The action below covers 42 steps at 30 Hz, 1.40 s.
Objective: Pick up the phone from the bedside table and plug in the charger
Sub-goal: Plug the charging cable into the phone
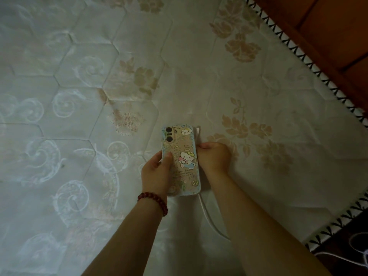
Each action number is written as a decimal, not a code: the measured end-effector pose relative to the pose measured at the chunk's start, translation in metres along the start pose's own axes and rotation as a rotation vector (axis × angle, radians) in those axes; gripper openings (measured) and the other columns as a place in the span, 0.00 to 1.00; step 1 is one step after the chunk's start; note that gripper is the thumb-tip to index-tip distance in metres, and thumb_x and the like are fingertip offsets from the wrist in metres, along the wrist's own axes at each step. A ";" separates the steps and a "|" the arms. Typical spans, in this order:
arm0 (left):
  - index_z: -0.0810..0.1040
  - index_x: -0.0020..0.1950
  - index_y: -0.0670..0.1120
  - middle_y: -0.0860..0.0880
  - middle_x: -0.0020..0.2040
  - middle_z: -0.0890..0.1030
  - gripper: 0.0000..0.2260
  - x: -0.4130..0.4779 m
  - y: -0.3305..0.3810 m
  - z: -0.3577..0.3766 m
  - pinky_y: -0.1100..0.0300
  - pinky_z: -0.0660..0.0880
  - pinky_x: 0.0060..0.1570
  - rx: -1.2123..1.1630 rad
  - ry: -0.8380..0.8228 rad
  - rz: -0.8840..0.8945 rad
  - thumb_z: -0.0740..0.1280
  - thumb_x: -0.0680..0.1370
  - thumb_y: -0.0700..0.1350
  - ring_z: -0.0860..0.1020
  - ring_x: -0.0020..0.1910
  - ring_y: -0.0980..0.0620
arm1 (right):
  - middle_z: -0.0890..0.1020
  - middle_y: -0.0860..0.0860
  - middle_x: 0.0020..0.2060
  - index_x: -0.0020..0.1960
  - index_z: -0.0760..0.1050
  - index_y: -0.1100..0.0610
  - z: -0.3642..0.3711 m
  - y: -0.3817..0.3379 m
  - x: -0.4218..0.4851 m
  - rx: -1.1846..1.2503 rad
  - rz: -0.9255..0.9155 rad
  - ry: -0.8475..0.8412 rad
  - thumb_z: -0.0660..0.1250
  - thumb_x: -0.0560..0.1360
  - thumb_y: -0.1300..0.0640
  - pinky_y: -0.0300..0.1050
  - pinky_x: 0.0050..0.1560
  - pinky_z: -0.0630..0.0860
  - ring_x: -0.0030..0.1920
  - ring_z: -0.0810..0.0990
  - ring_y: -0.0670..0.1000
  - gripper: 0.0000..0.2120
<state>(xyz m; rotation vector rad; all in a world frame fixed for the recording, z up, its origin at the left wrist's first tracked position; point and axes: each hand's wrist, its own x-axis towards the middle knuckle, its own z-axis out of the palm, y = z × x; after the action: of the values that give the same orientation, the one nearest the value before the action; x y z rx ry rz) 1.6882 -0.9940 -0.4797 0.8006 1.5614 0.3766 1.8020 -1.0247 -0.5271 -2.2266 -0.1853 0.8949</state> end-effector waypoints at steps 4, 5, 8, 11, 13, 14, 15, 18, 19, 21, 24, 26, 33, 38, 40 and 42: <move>0.81 0.55 0.50 0.48 0.46 0.85 0.09 -0.008 0.007 -0.002 0.46 0.79 0.51 0.000 0.000 -0.005 0.63 0.77 0.46 0.83 0.47 0.47 | 0.82 0.49 0.31 0.33 0.77 0.51 -0.007 0.002 -0.005 0.080 0.038 -0.070 0.67 0.71 0.60 0.32 0.25 0.72 0.30 0.77 0.45 0.10; 0.81 0.55 0.50 0.49 0.46 0.85 0.09 -0.010 0.009 -0.002 0.46 0.79 0.51 0.002 0.000 0.000 0.63 0.77 0.46 0.83 0.46 0.48 | 0.80 0.48 0.32 0.35 0.75 0.52 -0.011 0.003 -0.009 0.109 0.048 -0.098 0.65 0.73 0.61 0.32 0.25 0.69 0.30 0.75 0.45 0.09; 0.81 0.52 0.51 0.50 0.45 0.85 0.08 -0.022 0.018 -0.001 0.50 0.79 0.48 0.007 -0.011 0.021 0.63 0.77 0.46 0.83 0.45 0.50 | 0.79 0.50 0.35 0.39 0.72 0.48 -0.025 0.010 -0.024 0.197 0.074 -0.174 0.58 0.77 0.63 0.39 0.32 0.71 0.35 0.77 0.49 0.12; 0.81 0.53 0.49 0.49 0.46 0.85 0.09 -0.037 0.029 0.003 0.49 0.79 0.49 0.011 -0.035 0.033 0.63 0.77 0.45 0.83 0.46 0.49 | 0.76 0.51 0.34 0.41 0.70 0.47 -0.040 0.017 -0.042 0.283 0.115 -0.147 0.54 0.77 0.65 0.43 0.34 0.71 0.33 0.74 0.49 0.14; 0.81 0.54 0.49 0.48 0.46 0.85 0.09 -0.047 0.034 0.006 0.49 0.79 0.49 0.027 -0.066 0.046 0.63 0.77 0.45 0.83 0.46 0.48 | 0.72 0.50 0.32 0.46 0.73 0.50 -0.048 0.023 -0.056 0.370 0.141 -0.106 0.54 0.78 0.63 0.44 0.34 0.68 0.32 0.70 0.48 0.12; 0.81 0.53 0.49 0.48 0.46 0.85 0.09 -0.052 0.037 0.008 0.49 0.80 0.49 0.032 -0.084 0.055 0.63 0.77 0.45 0.83 0.46 0.48 | 0.72 0.50 0.32 0.50 0.76 0.53 -0.053 0.024 -0.063 0.427 0.147 -0.093 0.55 0.80 0.60 0.46 0.36 0.67 0.33 0.70 0.49 0.11; 0.81 0.52 0.50 0.48 0.45 0.85 0.08 -0.059 0.040 0.010 0.49 0.80 0.48 0.038 -0.103 0.065 0.63 0.77 0.45 0.83 0.46 0.48 | 0.71 0.49 0.33 0.53 0.77 0.55 -0.059 0.024 -0.072 0.469 0.143 -0.079 0.55 0.81 0.56 0.48 0.38 0.68 0.34 0.70 0.49 0.12; 0.81 0.51 0.50 0.49 0.45 0.85 0.08 -0.081 0.050 0.017 0.50 0.80 0.48 0.040 -0.141 0.079 0.63 0.77 0.44 0.83 0.44 0.49 | 0.72 0.52 0.31 0.50 0.79 0.56 -0.081 0.017 -0.098 0.502 0.085 -0.026 0.54 0.81 0.50 0.46 0.34 0.68 0.34 0.71 0.51 0.17; 0.81 0.52 0.49 0.48 0.46 0.85 0.08 -0.089 0.053 0.020 0.49 0.80 0.49 0.033 -0.153 0.077 0.63 0.77 0.44 0.83 0.45 0.48 | 0.74 0.55 0.32 0.47 0.79 0.57 -0.089 0.013 -0.106 0.504 0.063 0.008 0.54 0.81 0.51 0.44 0.33 0.69 0.34 0.72 0.52 0.17; 0.80 0.56 0.46 0.46 0.48 0.84 0.10 -0.105 0.059 0.027 0.46 0.79 0.51 0.009 -0.179 0.067 0.63 0.77 0.44 0.83 0.47 0.47 | 0.78 0.59 0.34 0.43 0.78 0.60 -0.106 0.009 -0.121 0.515 0.023 0.078 0.55 0.81 0.52 0.44 0.35 0.71 0.35 0.75 0.52 0.18; 0.78 0.59 0.43 0.43 0.51 0.84 0.12 -0.127 0.073 0.038 0.43 0.78 0.53 -0.075 -0.213 0.045 0.64 0.77 0.43 0.82 0.49 0.44 | 0.74 0.50 0.27 0.35 0.73 0.63 -0.129 0.007 -0.144 0.604 0.006 0.115 0.58 0.80 0.56 0.39 0.31 0.67 0.31 0.70 0.49 0.18; 0.76 0.62 0.42 0.42 0.54 0.82 0.14 -0.139 0.082 0.046 0.42 0.77 0.55 -0.120 -0.231 0.040 0.64 0.77 0.43 0.81 0.52 0.42 | 0.67 0.43 0.21 0.30 0.66 0.57 -0.140 0.007 -0.158 0.622 -0.016 0.121 0.59 0.78 0.58 0.37 0.27 0.62 0.28 0.63 0.48 0.18; 0.76 0.62 0.40 0.42 0.50 0.83 0.13 -0.170 0.084 0.067 0.42 0.77 0.54 -0.182 -0.296 0.048 0.63 0.78 0.40 0.82 0.49 0.43 | 0.59 0.46 0.22 0.25 0.59 0.51 -0.162 0.009 -0.193 0.626 -0.113 0.104 0.60 0.72 0.52 0.44 0.30 0.56 0.25 0.57 0.46 0.19; 0.76 0.62 0.40 0.41 0.52 0.82 0.14 -0.184 0.071 0.075 0.43 0.78 0.52 -0.162 -0.321 0.019 0.64 0.78 0.40 0.82 0.49 0.42 | 0.62 0.45 0.20 0.24 0.63 0.51 -0.172 0.020 -0.200 0.627 -0.169 0.099 0.60 0.72 0.52 0.39 0.27 0.58 0.23 0.59 0.44 0.19; 0.75 0.63 0.40 0.40 0.53 0.82 0.14 -0.188 0.065 0.077 0.43 0.78 0.52 -0.147 -0.325 0.017 0.64 0.77 0.40 0.81 0.50 0.42 | 0.63 0.44 0.19 0.23 0.65 0.51 -0.173 0.024 -0.201 0.655 -0.157 0.105 0.60 0.70 0.50 0.38 0.26 0.58 0.22 0.59 0.43 0.17; 0.75 0.63 0.40 0.39 0.55 0.82 0.15 -0.191 0.060 0.079 0.41 0.77 0.53 -0.138 -0.322 0.021 0.64 0.77 0.41 0.81 0.51 0.41 | 0.64 0.44 0.19 0.24 0.66 0.51 -0.172 0.029 -0.201 0.678 -0.148 0.109 0.60 0.70 0.50 0.37 0.26 0.59 0.22 0.60 0.42 0.17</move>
<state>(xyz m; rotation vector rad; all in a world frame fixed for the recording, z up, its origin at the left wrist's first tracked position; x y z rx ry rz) 1.7764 -1.0988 -0.3133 0.7311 1.2149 0.3481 1.7598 -1.2191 -0.3504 -1.5994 0.0100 0.6296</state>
